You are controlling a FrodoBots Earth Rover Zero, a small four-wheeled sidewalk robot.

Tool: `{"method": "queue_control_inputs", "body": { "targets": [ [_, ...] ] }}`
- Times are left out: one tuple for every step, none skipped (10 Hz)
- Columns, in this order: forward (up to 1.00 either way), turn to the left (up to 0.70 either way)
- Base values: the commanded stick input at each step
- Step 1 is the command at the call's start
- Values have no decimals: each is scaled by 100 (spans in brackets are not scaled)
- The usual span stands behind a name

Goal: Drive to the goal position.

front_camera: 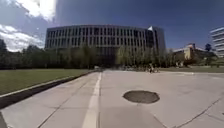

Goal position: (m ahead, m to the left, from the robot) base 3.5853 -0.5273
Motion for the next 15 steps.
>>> {"method": "queue_control_inputs", "body": {
  "targets": [
    [70,-1],
    [69,-1],
    [67,-1],
    [66,-1],
    [66,-1],
    [65,-1],
    [62,-1],
    [60,-1],
    [60,-1],
    [59,-1],
    [58,-1],
    [58,-1],
    [57,-1],
    [57,-1],
    [56,-1]
  ]
}}
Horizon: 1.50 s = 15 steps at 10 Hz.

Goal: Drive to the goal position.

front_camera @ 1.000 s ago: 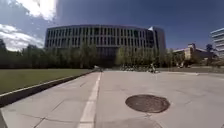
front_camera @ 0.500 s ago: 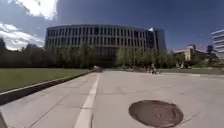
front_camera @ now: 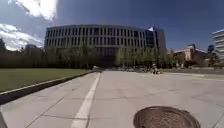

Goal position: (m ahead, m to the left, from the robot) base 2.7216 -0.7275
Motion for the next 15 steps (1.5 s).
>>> {"method": "queue_control_inputs", "body": {
  "targets": [
    [56,-1],
    [56,-1],
    [56,-1],
    [56,-1],
    [55,-1],
    [55,-1],
    [55,-1],
    [55,-1],
    [55,-1],
    [55,-1],
    [55,-1],
    [56,-1],
    [56,-1],
    [58,-1],
    [67,-1]
  ]
}}
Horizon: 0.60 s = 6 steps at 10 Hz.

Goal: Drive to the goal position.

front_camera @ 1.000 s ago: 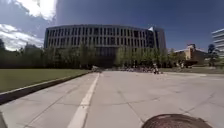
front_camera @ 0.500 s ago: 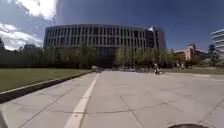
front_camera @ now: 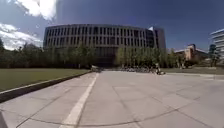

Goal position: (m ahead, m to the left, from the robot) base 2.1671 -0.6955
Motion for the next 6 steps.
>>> {"method": "queue_control_inputs", "body": {
  "targets": [
    [69,-1],
    [70,8],
    [70,34],
    [70,34],
    [70,34],
    [70,34]
  ]
}}
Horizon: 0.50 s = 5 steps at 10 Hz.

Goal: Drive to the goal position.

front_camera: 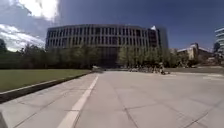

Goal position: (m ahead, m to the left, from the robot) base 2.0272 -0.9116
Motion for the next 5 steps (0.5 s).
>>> {"method": "queue_control_inputs", "body": {
  "targets": [
    [70,34],
    [70,30],
    [70,21],
    [70,12],
    [70,3]
  ]
}}
